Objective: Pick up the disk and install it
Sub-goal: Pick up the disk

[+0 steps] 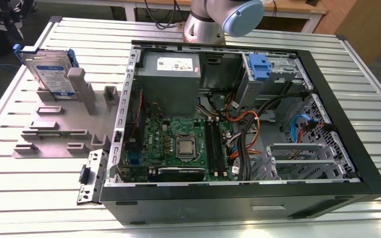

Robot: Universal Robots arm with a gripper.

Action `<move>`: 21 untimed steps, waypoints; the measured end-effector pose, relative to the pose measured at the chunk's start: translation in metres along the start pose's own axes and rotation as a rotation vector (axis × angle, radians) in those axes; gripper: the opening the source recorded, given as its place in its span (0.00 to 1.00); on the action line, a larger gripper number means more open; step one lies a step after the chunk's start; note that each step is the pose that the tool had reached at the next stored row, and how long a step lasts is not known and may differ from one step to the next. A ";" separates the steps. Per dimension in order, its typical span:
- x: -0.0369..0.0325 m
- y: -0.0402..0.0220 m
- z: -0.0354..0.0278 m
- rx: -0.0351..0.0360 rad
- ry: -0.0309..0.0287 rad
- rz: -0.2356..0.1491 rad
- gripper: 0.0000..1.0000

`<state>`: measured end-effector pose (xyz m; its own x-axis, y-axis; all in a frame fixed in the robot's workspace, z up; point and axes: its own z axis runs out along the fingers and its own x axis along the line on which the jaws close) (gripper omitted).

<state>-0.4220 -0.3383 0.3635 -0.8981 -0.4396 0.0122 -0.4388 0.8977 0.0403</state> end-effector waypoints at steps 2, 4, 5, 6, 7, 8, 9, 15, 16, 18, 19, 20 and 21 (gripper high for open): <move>0.0000 0.0000 0.0001 0.0008 0.0005 -0.035 0.11; 0.0000 0.0000 0.0002 0.0015 0.0015 -0.070 0.11; 0.0000 0.0000 0.0003 0.0018 0.0020 -0.087 0.11; 0.0000 0.0000 0.0004 0.0021 0.0025 -0.104 0.11; 0.0000 0.0000 0.0004 0.0024 0.0030 -0.121 0.11; 0.0000 0.0000 0.0004 0.0026 0.0036 -0.139 0.11; 0.0000 0.0000 0.0004 0.0028 0.0042 -0.155 0.11; 0.0000 0.0000 0.0009 0.0044 0.0071 -0.251 0.11; 0.0000 -0.0001 0.0010 0.0047 0.0074 -0.264 0.11; 0.0000 -0.0001 0.0011 0.0054 0.0075 -0.283 0.11; -0.0001 -0.0001 0.0011 0.0057 0.0076 -0.292 0.11; -0.0001 0.0000 0.0012 0.0059 0.0077 -0.301 0.11; -0.0001 -0.0001 0.0012 0.0063 0.0079 -0.311 0.11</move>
<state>-0.4219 -0.3383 0.3623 -0.7202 -0.6937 0.0080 -0.6930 0.7200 0.0372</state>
